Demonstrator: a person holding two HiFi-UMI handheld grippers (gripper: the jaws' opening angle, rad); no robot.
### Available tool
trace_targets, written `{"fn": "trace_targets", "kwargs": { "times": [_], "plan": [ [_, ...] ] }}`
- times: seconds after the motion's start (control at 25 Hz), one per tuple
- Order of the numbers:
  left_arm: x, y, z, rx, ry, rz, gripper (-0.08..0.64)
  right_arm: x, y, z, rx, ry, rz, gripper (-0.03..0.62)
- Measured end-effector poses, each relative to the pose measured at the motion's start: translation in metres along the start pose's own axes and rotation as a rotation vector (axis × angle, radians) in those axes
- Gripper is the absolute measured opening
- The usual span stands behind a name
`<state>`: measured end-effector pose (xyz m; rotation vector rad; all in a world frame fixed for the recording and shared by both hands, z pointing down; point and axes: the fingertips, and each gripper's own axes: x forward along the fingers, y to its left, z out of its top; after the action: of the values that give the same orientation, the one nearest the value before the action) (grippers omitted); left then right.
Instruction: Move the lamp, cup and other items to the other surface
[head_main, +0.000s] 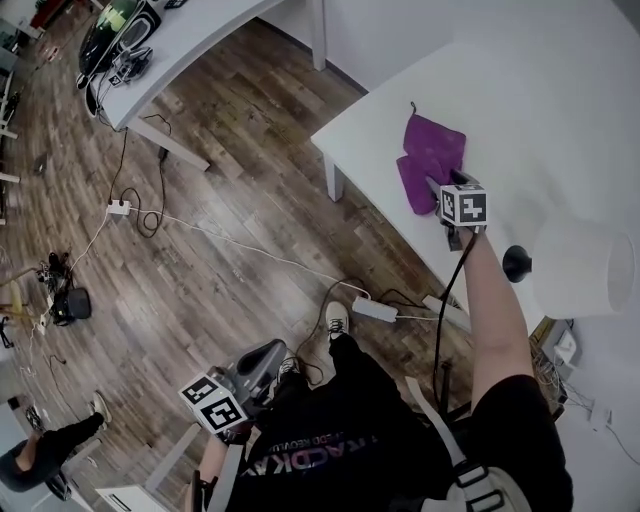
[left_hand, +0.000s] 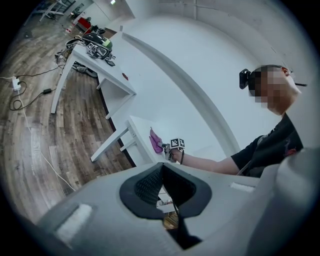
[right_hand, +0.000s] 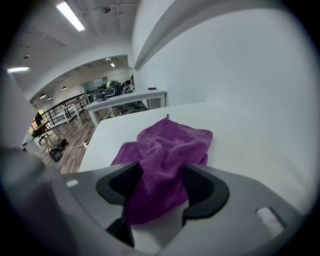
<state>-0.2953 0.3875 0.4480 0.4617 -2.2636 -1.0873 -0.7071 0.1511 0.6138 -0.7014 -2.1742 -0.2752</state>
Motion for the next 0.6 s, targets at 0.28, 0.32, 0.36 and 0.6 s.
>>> {"fn": "trace_targets", "kwargs": {
  "times": [0.28, 0.32, 0.36, 0.6],
  "plan": [
    [-0.002, 0.006, 0.005, -0.020, -0.020, 0.010, 0.003, 0.005, 0.008, -0.001, -0.050, -0.001, -0.013, 0.124],
    [-0.001, 0.005, 0.006, -0.018, -0.020, 0.005, 0.003, 0.005, 0.009, -0.001, -0.050, -0.002, -0.016, 0.098],
    [0.000, 0.005, 0.006, -0.016, -0.019, 0.001, 0.003, 0.006, 0.011, -0.002, -0.047, -0.003, -0.017, 0.078],
    [-0.002, 0.005, 0.006, -0.013, -0.014, -0.004, 0.003, -0.004, 0.010, 0.004, -0.006, -0.051, -0.054, 0.054]
  ]
}}
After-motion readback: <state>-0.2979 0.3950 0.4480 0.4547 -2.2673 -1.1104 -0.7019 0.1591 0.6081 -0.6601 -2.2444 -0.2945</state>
